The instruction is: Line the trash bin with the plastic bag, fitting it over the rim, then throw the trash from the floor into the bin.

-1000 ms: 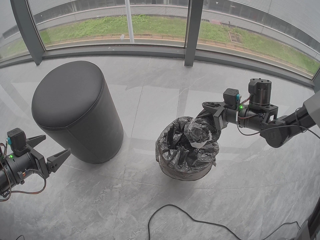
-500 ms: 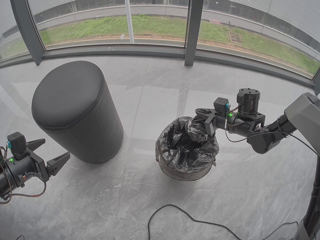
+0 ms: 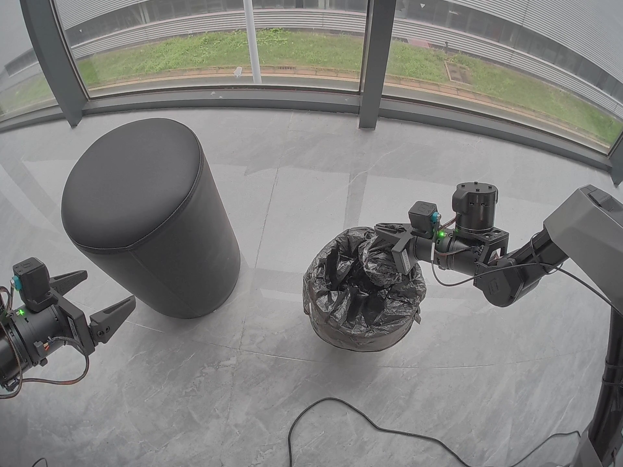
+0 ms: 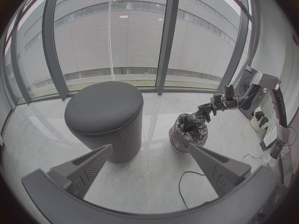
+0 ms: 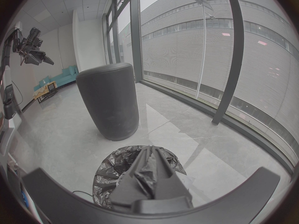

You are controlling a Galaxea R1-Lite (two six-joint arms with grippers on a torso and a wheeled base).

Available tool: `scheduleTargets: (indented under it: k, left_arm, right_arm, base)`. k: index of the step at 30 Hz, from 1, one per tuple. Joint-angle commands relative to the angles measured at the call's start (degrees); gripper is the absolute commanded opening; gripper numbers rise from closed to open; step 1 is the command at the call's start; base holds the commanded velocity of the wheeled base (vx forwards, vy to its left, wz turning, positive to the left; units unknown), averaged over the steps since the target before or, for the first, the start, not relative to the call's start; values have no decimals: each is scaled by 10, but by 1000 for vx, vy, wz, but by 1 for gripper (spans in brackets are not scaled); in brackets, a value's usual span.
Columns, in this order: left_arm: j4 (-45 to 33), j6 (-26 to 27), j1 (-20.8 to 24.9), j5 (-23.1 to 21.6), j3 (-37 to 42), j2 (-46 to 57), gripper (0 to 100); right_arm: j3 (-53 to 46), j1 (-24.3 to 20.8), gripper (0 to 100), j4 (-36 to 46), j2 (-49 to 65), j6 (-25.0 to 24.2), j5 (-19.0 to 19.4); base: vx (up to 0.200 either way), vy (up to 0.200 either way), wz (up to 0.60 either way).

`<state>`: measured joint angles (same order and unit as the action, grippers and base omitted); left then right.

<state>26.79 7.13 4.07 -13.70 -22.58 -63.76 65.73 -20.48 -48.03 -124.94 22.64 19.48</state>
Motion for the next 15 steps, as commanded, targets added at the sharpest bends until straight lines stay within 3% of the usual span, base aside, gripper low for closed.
scheduleTargets:
  k: [1,2,3,15]
  left_arm:
    - [0,0,0,0,3,5,100]
    - [0,0,-1,0,10,8,100]
    - [0,0,-1,0,10,9,100]
    - [0,0,-4,0,25,26,100]
  right_arm:
    - [-6,-8,0,0,2,0,0]
    - [-12,-12,0,4,5,-1,1]
    - [-13,-13,100,4,5,-1,1]
    - [-27,-11,100,-3,-3,-1,-14]
  base:
    - [0,0,0]
    - [0,0,0]
    - [0,0,0]
    - [0,0,0]
